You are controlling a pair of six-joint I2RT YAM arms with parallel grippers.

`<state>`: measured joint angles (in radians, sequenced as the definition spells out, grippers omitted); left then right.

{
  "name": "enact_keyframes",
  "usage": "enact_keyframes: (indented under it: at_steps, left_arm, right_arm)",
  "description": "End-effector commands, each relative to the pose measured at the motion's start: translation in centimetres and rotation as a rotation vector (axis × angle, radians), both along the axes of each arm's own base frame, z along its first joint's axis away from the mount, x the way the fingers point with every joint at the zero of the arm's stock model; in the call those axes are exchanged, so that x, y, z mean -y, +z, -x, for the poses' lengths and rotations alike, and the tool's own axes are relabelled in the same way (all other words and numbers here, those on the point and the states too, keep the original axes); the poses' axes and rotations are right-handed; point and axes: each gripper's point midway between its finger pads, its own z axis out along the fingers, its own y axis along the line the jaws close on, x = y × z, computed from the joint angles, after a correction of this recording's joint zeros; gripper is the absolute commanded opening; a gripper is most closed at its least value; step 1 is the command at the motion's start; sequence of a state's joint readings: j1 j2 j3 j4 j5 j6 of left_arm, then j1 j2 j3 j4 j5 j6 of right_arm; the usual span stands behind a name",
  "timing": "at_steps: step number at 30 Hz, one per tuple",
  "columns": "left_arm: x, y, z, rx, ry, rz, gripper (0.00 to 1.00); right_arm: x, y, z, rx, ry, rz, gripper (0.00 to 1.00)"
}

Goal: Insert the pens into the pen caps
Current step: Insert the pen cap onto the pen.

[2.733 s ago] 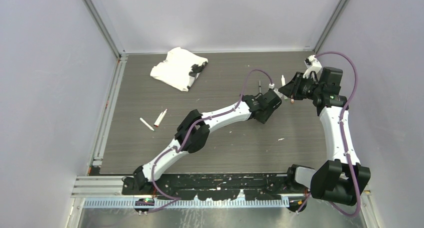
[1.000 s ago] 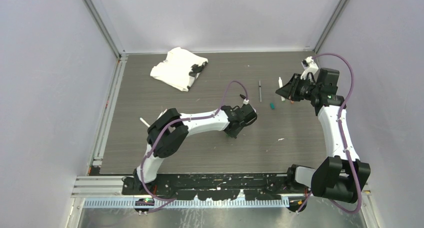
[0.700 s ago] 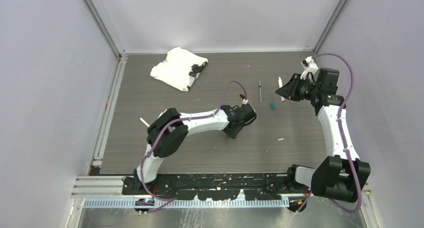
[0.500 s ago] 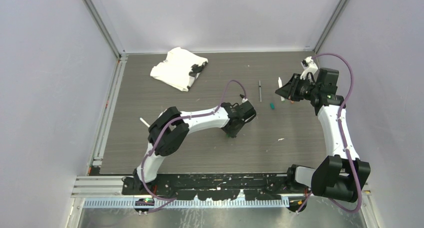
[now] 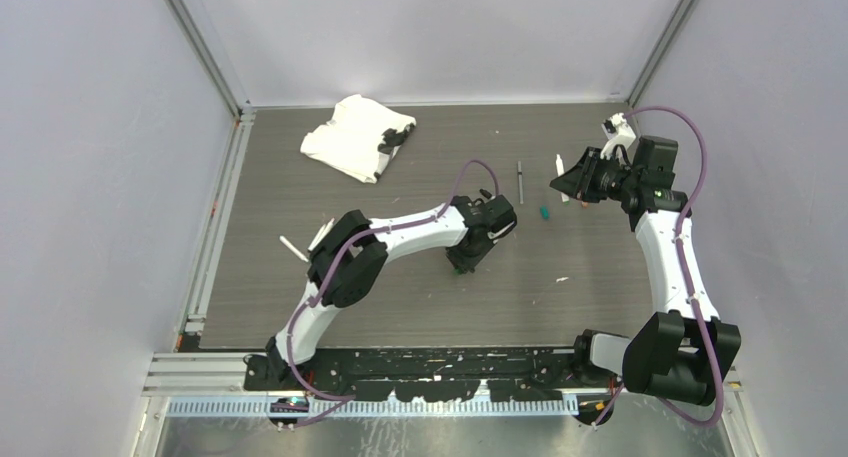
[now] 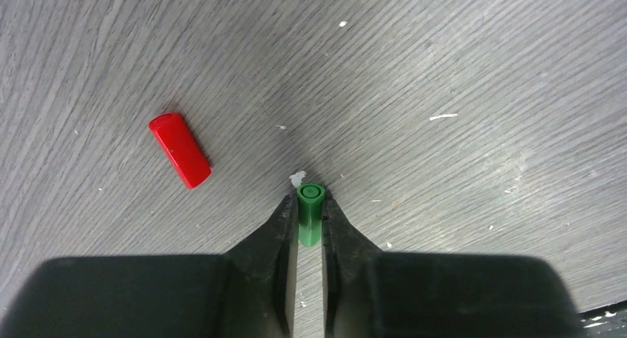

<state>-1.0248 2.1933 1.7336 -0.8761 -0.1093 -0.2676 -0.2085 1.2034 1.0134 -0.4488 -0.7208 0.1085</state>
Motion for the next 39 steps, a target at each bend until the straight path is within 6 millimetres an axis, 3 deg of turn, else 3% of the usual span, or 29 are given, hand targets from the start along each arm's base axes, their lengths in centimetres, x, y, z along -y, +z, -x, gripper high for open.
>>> enact_keyframes:
  at_steps: [1, 4, 7, 12, 15, 19, 26, 31, 34, 39]
  left_arm:
    - [-2.5, -3.5, 1.3, -0.092, -0.008, -0.110, 0.05]
    - [-2.1, -2.3, 0.7, -0.049, 0.008, -0.073, 0.01]
    - [-1.3, 0.3, -0.3, 0.028, 0.033, 0.010, 0.01]
    - [0.4, 7.4, -1.5, 0.187, 0.084, 0.281, 0.01]
    - [0.3, 11.0, -1.6, 0.270, 0.128, 0.438, 0.01]
    - [-1.2, 15.1, -1.6, 0.385, 0.238, 0.671, 0.01]
    - [-6.0, 22.1, -0.5, 0.544, 0.406, 1.196, 0.01]
    - [-8.6, 26.4, -0.1, 0.608, 0.475, 1.496, 0.01]
    - [-9.3, 28.7, -0.2, 0.605, 0.511, 1.644, 0.01]
    - [-8.8, 32.0, -0.2, 0.574, 0.500, 1.840, 0.01]
  right_arm:
    - [-0.6, 1.2, -0.1, 0.049, 0.026, -0.011, 0.01]
    - [-0.7, 1.2, 0.1, 0.054, 0.039, -0.014, 0.01]
    - [-1.1, 1.4, 0.3, 0.064, 0.062, -0.021, 0.01]
    - [-2.3, 1.7, 1.0, 0.097, 0.139, -0.039, 0.01]
    - [-3.5, 2.0, 1.9, 0.132, 0.218, -0.049, 0.01]
    - [-5.3, 2.5, 3.2, 0.221, 0.337, -0.052, 0.01]
    - [-9.3, 2.8, 6.8, 0.388, 0.602, -0.091, 0.01]
    - [-11.3, 2.6, 8.6, 0.394, 0.718, -0.135, 0.01]
    - [-13.0, 2.5, 9.7, 0.390, 0.784, -0.169, 0.01]
    - [-14.4, 3.6, 10.0, 0.378, 0.792, -0.242, 0.01]
